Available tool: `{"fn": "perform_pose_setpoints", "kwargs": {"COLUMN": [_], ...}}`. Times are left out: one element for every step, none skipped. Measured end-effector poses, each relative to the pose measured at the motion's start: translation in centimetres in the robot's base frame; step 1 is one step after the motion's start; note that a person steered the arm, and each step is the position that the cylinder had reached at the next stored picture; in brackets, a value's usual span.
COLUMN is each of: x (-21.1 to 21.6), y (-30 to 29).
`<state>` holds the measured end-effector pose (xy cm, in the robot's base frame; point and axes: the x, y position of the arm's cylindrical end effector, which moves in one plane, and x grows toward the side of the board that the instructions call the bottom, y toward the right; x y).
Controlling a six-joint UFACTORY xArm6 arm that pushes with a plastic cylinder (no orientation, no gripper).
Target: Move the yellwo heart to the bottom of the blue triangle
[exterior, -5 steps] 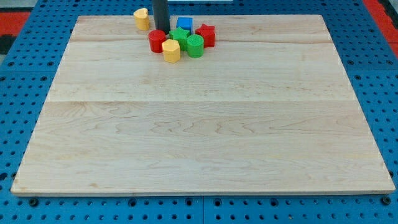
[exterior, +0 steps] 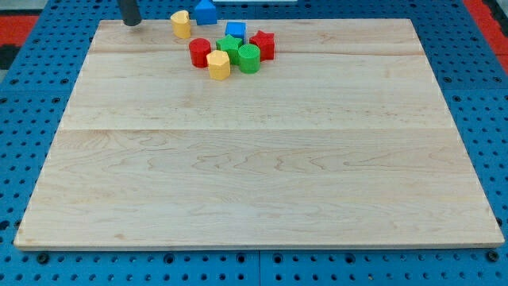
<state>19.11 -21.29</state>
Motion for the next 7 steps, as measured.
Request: {"fn": "perform_pose_setpoints", "kwargs": {"x": [0.0, 0.1, 0.2, 1.1, 0.0, 0.1, 0.0], "y": [4.0, 7.8, 11.0, 8.8, 7.8, 8.6, 10.6]}}
